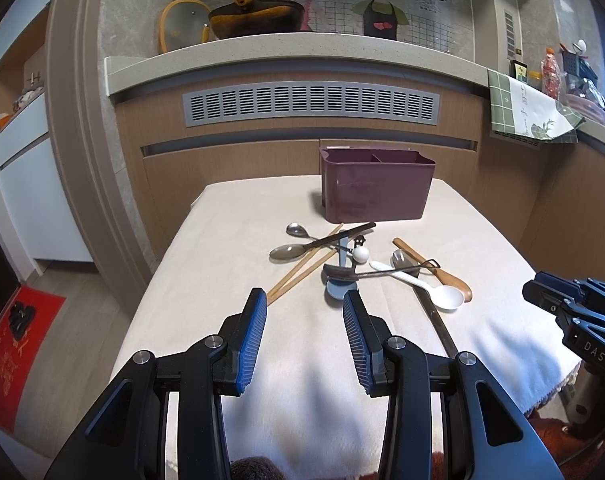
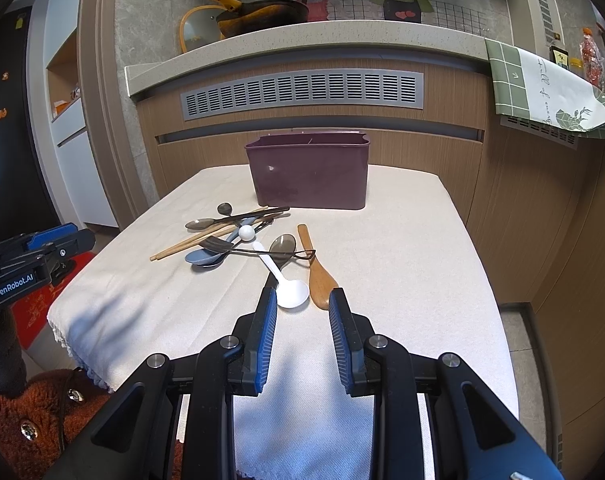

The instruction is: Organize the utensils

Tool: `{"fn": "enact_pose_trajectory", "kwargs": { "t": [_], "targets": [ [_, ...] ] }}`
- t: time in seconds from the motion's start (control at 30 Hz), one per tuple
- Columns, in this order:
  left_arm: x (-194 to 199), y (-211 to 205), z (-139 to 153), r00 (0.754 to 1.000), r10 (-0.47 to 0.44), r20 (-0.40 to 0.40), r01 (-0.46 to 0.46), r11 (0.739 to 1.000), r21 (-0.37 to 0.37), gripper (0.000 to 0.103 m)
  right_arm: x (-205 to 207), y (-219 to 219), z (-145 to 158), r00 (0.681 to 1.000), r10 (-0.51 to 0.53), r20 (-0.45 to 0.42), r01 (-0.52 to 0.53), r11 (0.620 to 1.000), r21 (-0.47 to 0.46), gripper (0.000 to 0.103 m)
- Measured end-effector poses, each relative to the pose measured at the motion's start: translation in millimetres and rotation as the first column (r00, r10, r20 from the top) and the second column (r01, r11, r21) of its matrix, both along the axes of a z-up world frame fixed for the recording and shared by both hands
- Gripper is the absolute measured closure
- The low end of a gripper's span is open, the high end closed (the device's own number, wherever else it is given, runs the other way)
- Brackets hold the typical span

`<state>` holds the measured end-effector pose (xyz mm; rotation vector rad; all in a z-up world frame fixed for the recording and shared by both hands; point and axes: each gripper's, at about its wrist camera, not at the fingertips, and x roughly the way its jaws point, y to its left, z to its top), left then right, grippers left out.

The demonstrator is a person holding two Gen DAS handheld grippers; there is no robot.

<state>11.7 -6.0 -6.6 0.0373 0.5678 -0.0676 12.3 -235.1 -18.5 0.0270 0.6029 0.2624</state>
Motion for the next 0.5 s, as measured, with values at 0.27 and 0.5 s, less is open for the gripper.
{"fn": "enact_pose_trajectory", "kwargs": {
  "t": [0.27,0.5],
  "targets": [
    [40.6,-1.3,3.9,0.999,-0.039,-0.011,0.039,0.999,-0.022,0.062,23.1,4.0,4.1,1.000,-0.001,-0.004,0.000,0.999,-0.041,0.077],
    [86.6,11.7,-3.5,0.996,-0.053,-0.066,0.047,0.994,-0.101,0.062,56.9,10.2,2.9,1.000,0.008,-0.022,-0.010,0.996,-0.087,0.077]
  ]
}}
